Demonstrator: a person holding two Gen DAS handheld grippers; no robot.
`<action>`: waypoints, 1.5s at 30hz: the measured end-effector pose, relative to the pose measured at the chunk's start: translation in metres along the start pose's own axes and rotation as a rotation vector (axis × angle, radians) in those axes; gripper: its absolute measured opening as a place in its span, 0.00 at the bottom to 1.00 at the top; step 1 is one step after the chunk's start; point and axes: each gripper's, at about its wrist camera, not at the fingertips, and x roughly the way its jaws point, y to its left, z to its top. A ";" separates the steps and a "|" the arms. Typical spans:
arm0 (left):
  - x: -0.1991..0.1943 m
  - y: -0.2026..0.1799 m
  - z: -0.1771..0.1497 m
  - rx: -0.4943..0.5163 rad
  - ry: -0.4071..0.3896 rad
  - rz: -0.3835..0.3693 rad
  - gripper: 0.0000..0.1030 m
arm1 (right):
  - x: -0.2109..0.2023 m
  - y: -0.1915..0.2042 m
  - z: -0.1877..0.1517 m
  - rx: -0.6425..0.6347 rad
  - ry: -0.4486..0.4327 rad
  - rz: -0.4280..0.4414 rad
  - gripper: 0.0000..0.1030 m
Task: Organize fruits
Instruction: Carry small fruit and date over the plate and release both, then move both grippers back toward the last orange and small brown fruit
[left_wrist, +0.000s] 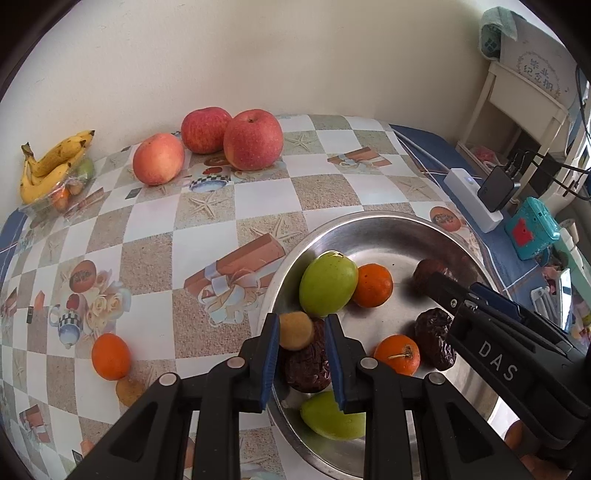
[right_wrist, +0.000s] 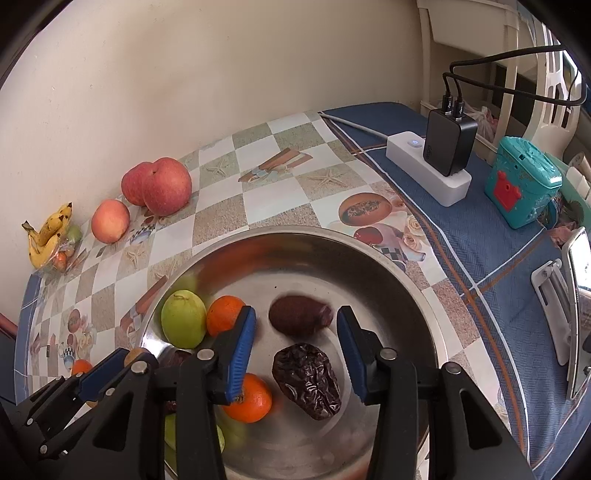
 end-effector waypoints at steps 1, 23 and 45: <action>0.000 0.001 0.000 -0.002 0.000 0.000 0.27 | 0.001 0.000 0.000 0.000 0.004 -0.003 0.50; 0.007 0.051 -0.004 -0.189 0.078 0.103 0.73 | 0.002 0.000 -0.004 0.001 0.032 -0.014 0.75; -0.003 0.123 -0.019 -0.454 0.109 0.225 0.82 | -0.002 0.027 -0.010 -0.092 0.063 -0.012 0.75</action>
